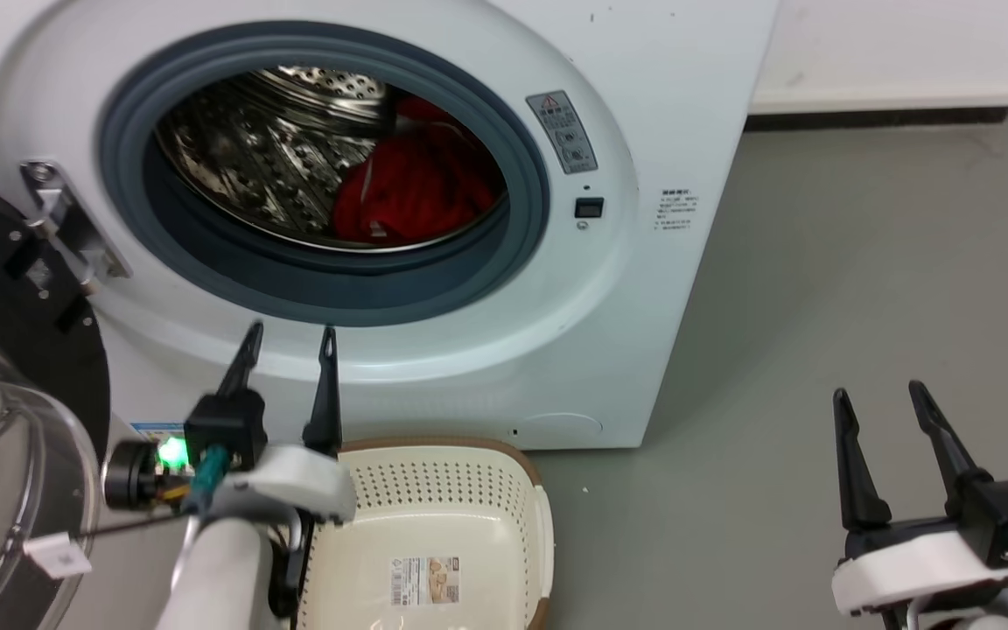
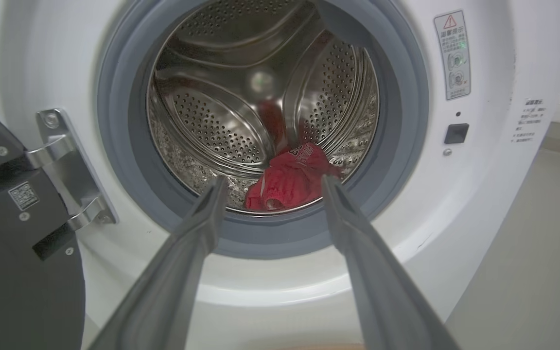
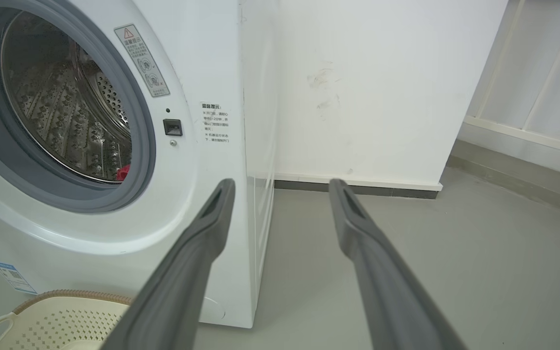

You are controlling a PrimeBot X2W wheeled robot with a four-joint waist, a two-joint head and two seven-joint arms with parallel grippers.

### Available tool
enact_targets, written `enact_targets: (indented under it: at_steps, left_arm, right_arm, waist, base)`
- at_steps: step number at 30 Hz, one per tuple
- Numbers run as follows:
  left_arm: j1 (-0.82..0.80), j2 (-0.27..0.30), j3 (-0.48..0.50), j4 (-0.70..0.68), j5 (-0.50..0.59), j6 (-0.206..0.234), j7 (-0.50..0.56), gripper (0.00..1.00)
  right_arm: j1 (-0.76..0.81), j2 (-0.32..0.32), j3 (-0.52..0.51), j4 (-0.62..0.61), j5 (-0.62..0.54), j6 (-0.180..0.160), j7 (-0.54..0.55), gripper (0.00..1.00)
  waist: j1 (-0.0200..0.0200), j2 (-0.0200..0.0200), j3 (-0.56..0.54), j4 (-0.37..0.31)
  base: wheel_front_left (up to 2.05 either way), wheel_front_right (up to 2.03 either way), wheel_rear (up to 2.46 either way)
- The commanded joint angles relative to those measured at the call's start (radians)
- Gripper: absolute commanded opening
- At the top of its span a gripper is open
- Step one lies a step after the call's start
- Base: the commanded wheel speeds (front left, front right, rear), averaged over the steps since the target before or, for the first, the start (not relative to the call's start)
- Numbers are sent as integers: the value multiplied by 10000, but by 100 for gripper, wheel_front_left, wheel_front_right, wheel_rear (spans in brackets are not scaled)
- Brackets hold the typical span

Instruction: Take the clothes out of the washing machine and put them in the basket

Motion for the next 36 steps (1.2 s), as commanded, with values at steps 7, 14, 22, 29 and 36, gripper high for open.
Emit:
enact_targets:
  at_steps: [7, 14, 22, 29, 36]
  left_arm:
    - [-2149, 507, 212, 1289, -112, -273, -27, 100]
    - [-4413, 1558, 462, 2672, -90, -528, 178, 100]
    - [-6421, 2736, 328, 3969, -23, -958, 1233, 100]
    - [-7959, 3713, 163, 5096, -52, -1156, 2079, 100]
    - [-9318, 4753, -215, 5863, 97, -1282, 2860, 100]
  right_arm:
    - [-702, -3, 141, -230, 123, -3, -38, 100]
    - [-1357, 1, 520, -106, 488, -3, -221, 100]
    - [-1934, 4, 862, 134, 1012, -3, -402, 100]
    - [-2324, 6, 1289, 109, 1648, -3, -404, 100]
    - [-2477, 6, 1730, 102, 2270, -3, -405, 100]
  waist:
    - [1, 0, 1218, -798]
    - [1, 0, 2618, -1769]
    - [1, 0, 3864, -2694]
    - [1, 0, 4719, -3357]
    - [1, 0, 5488, -4152]
  base:
    - [0, 0, 0]
    - [0, 0, 0]
    - [0, 0, 0]
    - [0, 0, 0]
    - [0, 0, 0]
